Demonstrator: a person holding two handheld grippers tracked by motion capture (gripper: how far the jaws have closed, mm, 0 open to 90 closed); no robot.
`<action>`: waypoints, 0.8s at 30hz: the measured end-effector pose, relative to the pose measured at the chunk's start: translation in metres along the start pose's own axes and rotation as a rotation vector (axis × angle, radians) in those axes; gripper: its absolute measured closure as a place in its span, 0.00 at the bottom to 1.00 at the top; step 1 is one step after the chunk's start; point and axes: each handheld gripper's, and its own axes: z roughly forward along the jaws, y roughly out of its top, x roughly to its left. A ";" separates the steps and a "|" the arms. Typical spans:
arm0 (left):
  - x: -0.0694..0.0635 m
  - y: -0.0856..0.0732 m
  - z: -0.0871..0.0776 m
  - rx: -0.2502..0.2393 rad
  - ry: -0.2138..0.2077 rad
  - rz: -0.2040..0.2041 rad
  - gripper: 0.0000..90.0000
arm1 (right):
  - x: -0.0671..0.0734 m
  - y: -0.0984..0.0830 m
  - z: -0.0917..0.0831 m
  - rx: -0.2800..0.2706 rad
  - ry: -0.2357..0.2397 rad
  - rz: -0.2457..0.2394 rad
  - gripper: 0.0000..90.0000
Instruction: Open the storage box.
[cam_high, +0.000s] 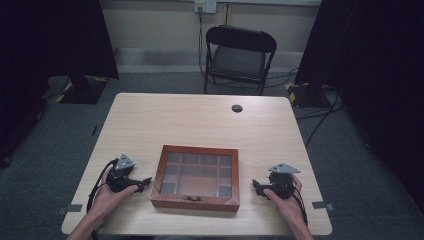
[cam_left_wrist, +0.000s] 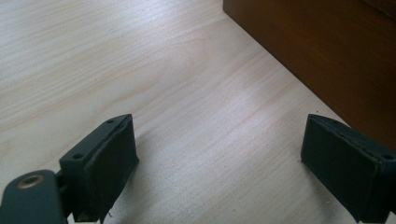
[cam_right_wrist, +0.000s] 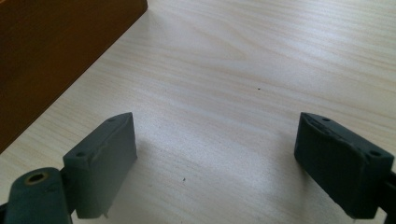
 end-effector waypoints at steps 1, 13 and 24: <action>0.000 0.000 0.000 0.000 0.001 0.001 0.11 | 0.000 0.000 0.000 0.000 0.000 0.000 0.13; 0.000 0.005 -0.004 0.030 -0.027 -0.027 0.19 | 0.000 0.000 0.000 0.000 0.000 0.000 0.13; -0.002 0.016 -0.018 -0.008 -0.114 -0.075 0.29 | 0.000 0.000 0.000 0.000 -0.001 0.001 0.13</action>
